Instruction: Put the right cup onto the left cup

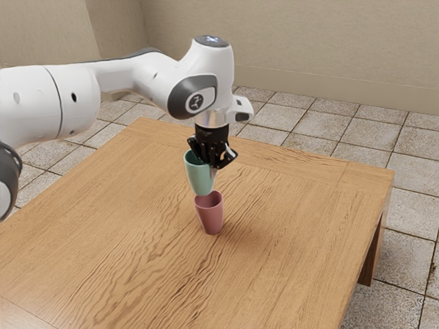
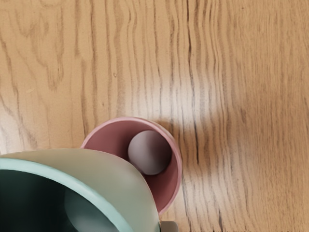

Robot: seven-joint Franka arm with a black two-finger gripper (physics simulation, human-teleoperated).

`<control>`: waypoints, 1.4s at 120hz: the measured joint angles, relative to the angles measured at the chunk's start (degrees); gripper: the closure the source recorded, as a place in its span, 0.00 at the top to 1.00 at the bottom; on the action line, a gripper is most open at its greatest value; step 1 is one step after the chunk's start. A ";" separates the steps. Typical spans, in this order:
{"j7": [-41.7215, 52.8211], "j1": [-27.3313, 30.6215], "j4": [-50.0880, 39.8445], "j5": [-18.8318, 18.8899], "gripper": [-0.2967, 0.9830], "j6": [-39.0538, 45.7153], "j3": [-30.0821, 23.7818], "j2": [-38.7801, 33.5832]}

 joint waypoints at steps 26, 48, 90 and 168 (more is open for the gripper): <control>0.03 0.92 -0.05 0.14 0.16 -0.61 -1.12 1.04; -0.06 0.74 -0.51 0.12 0.16 -0.44 -1.86 1.09; -0.40 0.95 -0.61 0.11 0.16 0.14 -3.02 2.66; -0.54 1.78 1.68 1.22 0.16 0.45 -3.10 4.18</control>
